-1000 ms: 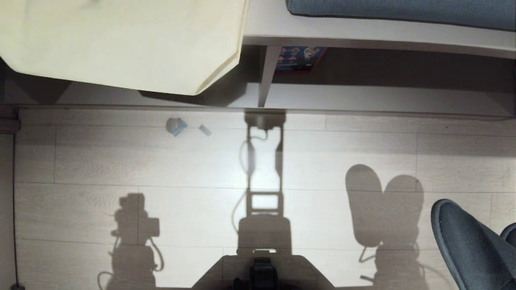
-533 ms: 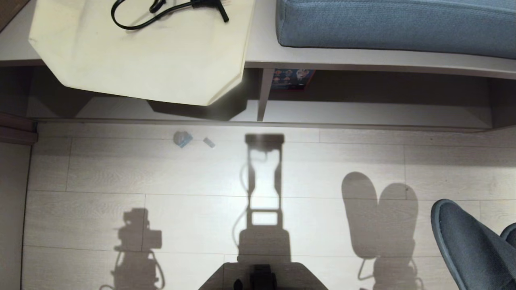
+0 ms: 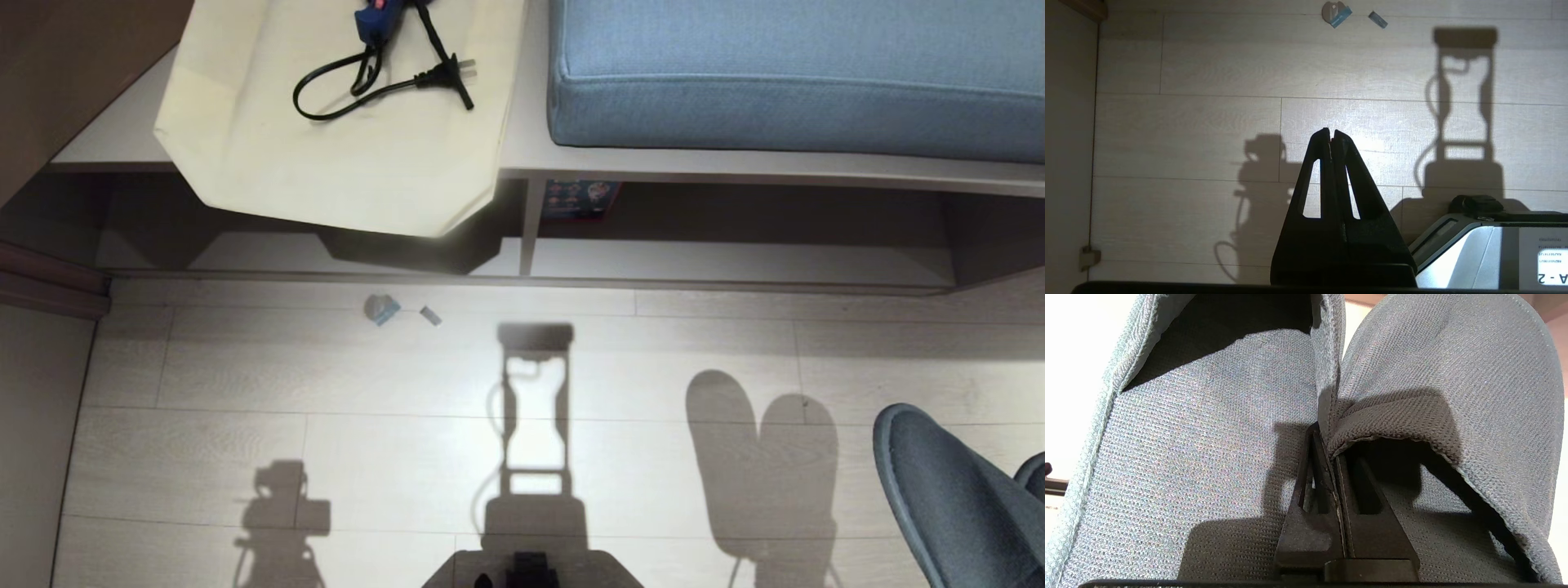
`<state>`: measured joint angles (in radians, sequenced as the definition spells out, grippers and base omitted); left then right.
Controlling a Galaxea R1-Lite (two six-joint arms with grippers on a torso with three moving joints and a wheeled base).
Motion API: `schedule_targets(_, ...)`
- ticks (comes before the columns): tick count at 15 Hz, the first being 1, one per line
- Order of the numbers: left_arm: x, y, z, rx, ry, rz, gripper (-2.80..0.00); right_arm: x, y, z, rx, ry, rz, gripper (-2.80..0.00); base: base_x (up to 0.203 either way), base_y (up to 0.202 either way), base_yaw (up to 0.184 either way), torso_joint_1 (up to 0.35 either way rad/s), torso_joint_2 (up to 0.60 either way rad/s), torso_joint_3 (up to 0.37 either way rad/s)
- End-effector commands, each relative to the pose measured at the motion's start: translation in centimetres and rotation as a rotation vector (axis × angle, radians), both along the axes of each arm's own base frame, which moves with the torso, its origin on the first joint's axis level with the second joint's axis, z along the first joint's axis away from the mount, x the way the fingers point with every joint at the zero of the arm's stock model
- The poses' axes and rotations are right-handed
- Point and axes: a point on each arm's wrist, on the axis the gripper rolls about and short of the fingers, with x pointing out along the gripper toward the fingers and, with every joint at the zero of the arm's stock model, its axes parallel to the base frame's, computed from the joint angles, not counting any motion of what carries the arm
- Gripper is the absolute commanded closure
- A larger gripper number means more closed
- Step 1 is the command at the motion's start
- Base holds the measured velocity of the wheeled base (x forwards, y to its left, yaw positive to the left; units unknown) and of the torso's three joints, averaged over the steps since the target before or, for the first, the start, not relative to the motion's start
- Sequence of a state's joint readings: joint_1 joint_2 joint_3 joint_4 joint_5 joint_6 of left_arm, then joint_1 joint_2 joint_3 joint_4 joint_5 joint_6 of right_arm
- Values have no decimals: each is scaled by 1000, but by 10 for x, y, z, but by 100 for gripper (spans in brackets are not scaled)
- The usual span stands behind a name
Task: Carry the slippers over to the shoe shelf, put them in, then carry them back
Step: Place the slippers on the floor
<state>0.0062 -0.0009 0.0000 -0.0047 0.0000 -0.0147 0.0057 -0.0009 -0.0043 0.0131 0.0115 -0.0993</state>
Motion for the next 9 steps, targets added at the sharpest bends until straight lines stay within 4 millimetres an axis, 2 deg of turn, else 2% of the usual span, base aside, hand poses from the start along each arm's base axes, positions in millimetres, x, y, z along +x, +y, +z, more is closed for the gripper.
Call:
schedule_targets(1,0,0,0,-1,1,1,0,0,0,0,-6,-4,0,0,0,0,0,2,2,198)
schedule_targets(9,0,0,0,-1,0,1,0,0,0,1,9,-9,0,0,0,0,0,3,2,205)
